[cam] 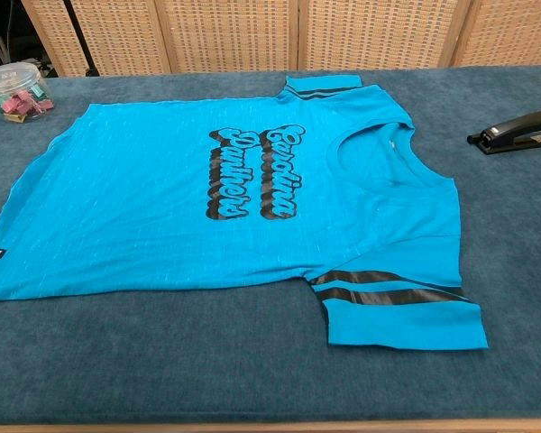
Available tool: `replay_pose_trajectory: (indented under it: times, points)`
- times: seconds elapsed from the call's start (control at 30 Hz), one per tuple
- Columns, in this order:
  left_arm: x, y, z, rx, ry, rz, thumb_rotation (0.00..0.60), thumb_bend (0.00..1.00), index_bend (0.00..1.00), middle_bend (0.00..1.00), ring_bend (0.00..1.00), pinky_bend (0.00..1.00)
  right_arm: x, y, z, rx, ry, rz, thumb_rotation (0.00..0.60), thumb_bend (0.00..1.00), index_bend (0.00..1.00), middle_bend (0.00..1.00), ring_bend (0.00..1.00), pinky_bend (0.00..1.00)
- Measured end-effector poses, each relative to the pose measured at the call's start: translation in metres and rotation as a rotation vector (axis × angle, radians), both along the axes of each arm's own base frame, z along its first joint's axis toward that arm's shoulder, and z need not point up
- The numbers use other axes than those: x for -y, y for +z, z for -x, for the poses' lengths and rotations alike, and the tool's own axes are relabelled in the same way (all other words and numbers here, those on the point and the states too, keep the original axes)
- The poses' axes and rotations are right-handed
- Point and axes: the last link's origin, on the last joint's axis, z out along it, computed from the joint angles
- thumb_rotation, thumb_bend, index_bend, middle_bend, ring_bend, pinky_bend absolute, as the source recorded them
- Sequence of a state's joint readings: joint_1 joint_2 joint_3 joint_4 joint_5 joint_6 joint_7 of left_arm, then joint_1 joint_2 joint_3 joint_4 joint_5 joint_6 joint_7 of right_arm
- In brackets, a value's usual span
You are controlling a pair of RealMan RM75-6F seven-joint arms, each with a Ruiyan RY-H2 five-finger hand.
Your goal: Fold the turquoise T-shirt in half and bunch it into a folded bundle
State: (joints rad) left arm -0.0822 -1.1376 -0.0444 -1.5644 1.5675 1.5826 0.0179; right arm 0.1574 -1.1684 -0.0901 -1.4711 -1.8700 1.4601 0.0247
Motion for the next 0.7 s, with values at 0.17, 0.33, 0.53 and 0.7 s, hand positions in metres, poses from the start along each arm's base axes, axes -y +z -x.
replay_pose_trajectory:
  times: [0.17,0.33,0.53,0.7]
  points:
    - [0.001,0.001,0.001,0.004,0.003,0.002,0.600,0.00,0.00,0.00,0.00,0.00,0.005,-0.024,-0.002,-0.035,0.114,-0.087,0.600,0.00,0.22,0.00,0.00,0.00]
    - [-0.001,0.002,0.002,0.008,0.006,0.000,0.600,0.00,0.00,0.00,0.00,0.00,0.019,-0.053,-0.008,-0.075,0.229,-0.152,0.600,0.00,0.29,0.04,0.00,0.03]
    - [-0.001,0.004,0.002,0.013,0.009,-0.005,0.600,0.00,0.00,0.00,0.00,0.00,0.039,-0.089,-0.019,-0.108,0.323,-0.198,0.600,0.00,0.36,0.07,0.00,0.08]
    - [-0.002,0.004,0.003,0.015,0.013,-0.003,0.600,0.00,0.00,0.00,0.00,0.00,0.047,-0.101,-0.022,-0.138,0.354,-0.192,0.600,0.00,0.37,0.08,0.00,0.08]
